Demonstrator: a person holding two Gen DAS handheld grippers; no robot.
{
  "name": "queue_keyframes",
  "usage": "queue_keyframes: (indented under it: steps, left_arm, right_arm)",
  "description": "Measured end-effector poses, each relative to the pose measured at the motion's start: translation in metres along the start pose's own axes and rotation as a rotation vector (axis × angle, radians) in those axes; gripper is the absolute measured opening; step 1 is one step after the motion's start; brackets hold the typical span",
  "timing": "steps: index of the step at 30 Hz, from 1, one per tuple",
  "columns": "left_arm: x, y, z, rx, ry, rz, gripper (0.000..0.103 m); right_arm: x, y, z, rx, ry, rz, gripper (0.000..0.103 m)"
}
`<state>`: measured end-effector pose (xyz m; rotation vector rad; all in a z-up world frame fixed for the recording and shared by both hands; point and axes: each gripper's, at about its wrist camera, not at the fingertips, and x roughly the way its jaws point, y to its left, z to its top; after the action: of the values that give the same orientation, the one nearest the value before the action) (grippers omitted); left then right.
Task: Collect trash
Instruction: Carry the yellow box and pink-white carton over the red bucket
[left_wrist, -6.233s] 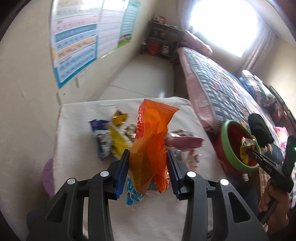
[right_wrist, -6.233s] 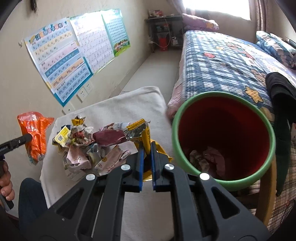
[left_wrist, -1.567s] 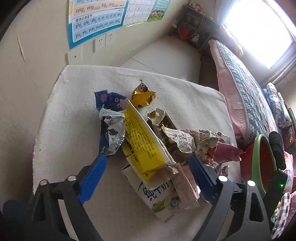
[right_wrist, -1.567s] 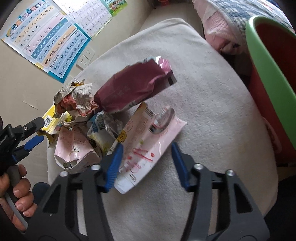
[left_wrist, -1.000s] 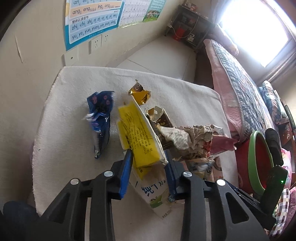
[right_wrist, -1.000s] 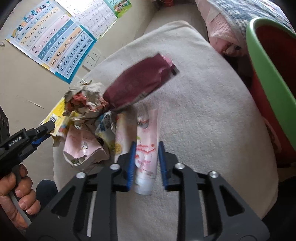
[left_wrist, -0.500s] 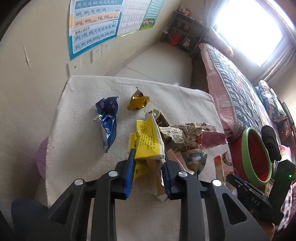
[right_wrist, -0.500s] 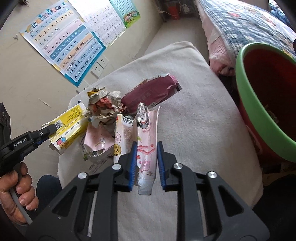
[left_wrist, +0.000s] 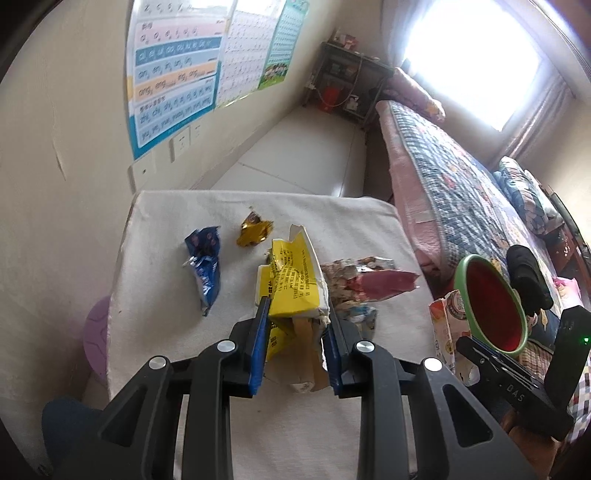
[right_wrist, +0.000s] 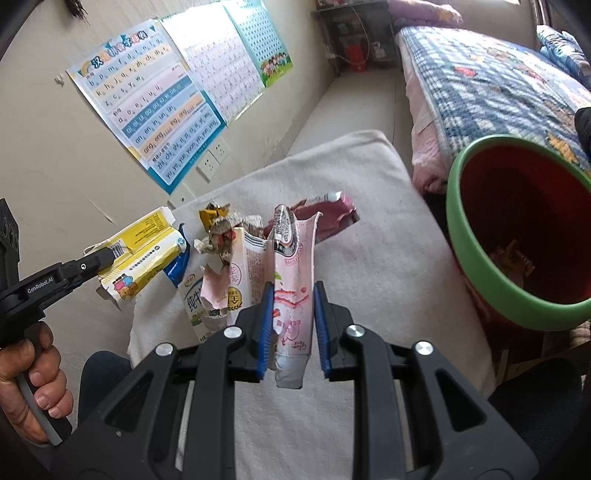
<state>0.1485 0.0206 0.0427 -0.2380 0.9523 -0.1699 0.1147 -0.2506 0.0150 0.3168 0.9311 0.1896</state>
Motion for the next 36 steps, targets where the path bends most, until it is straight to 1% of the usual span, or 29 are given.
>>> queue_keyframes:
  steps: [8,12,17,22,28,36]
  left_arm:
    - [-0.009,-0.045,0.006,0.069,-0.023,-0.051,0.024]
    - [-0.007,-0.074,0.011,0.114,-0.025,-0.085,0.024]
    - [-0.003,-0.118,0.020,0.163,-0.027,-0.144,0.024]
    - [0.004,-0.168,0.023,0.230,-0.011,-0.217,0.024]
    - [0.016,-0.223,0.020,0.299,0.014,-0.286,0.024]
    - [0.038,-0.276,0.014,0.356,0.064,-0.344,0.024]
  right_arm:
    - [-0.031,-0.019,0.012,0.011,-0.076,-0.031,0.021]
    - [-0.044,-0.038,0.018,0.030,-0.104,-0.053,0.021]
    - [-0.066,-0.070,0.031,0.063,-0.156,-0.098,0.021]
    - [-0.090,-0.110,0.039,0.115,-0.210,-0.149,0.021]
    - [-0.110,-0.152,0.045,0.161,-0.243,-0.202,0.021]
    - [-0.114,-0.192,0.038,0.226,-0.247,-0.217,0.021]
